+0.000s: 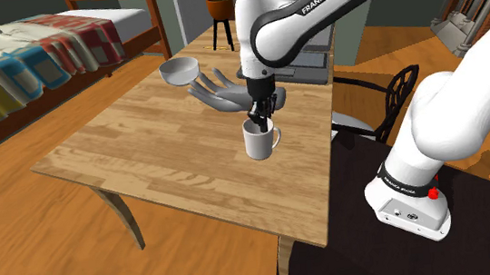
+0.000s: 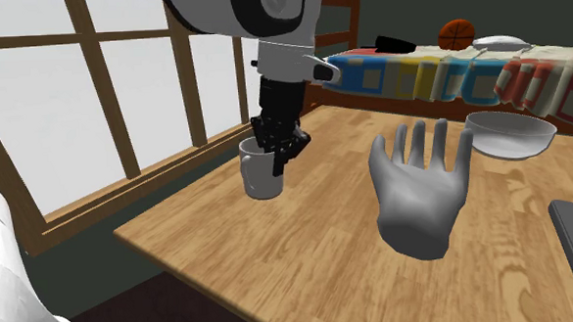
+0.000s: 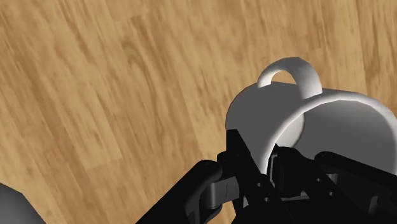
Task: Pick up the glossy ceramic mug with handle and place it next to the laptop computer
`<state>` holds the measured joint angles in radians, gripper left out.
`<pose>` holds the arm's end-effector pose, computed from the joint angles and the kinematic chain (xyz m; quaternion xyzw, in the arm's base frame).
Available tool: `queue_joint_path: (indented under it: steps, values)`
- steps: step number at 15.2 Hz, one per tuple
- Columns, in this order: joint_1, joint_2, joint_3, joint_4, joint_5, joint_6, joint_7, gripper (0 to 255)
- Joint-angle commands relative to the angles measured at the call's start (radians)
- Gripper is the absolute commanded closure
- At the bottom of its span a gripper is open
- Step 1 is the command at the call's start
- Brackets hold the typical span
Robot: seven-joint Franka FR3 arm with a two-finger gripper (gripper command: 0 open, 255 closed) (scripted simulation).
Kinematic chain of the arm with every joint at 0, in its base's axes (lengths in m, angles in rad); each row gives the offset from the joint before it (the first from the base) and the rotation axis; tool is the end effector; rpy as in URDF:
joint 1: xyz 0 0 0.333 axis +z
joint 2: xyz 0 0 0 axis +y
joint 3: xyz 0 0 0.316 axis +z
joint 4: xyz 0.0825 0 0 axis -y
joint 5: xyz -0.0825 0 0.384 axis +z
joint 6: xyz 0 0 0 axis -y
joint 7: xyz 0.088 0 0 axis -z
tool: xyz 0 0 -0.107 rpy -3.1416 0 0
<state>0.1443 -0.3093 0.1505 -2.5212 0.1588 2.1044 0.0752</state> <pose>0.3962 0.1272 0.3785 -0.9958 -0.0607 0.0611 0.0327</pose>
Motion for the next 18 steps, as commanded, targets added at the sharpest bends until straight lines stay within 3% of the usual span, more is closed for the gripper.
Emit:
queue_joint_path:
  steps: [1,18]
  values:
    - [-0.001,-0.021,-0.003,0.009,-0.001,-0.031,0.000,255]
    - [-0.004,-0.104,-0.017,0.173,-0.012,-0.277,0.017,255]
